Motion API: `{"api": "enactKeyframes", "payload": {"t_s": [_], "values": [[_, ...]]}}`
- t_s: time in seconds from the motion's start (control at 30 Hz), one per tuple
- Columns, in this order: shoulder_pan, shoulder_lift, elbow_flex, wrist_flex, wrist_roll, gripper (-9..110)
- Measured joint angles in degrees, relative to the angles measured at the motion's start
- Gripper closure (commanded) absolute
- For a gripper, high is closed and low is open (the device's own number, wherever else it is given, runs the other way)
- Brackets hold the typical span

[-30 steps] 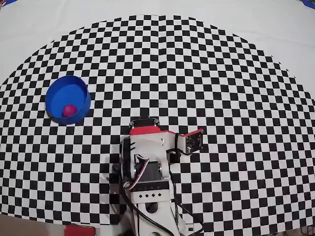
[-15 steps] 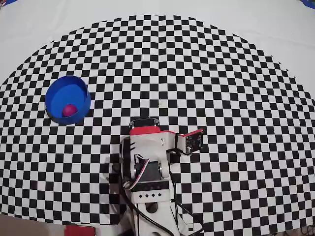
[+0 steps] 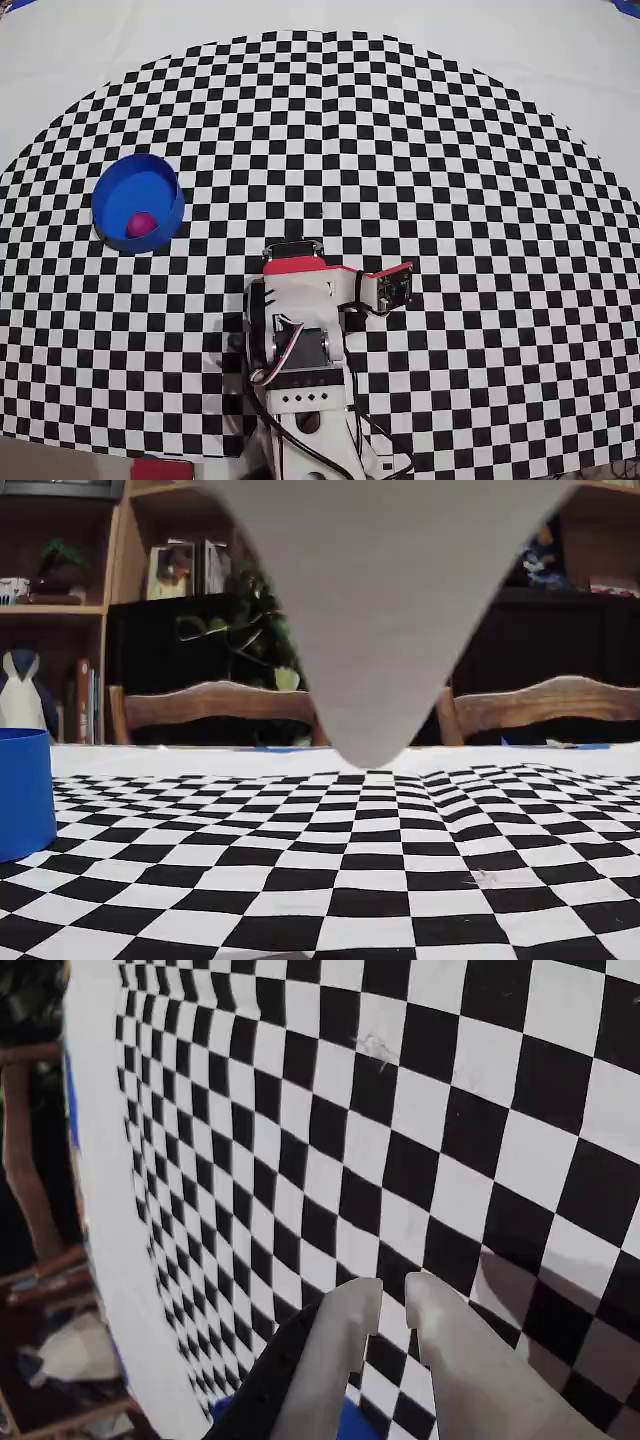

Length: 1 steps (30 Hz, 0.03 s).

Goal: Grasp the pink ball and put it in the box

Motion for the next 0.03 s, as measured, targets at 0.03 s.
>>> {"api": "enactKeyframes", "payload": {"t_s": [0.03], "values": [[0.00,0.00,0.00,0.00,0.00,101]]}}
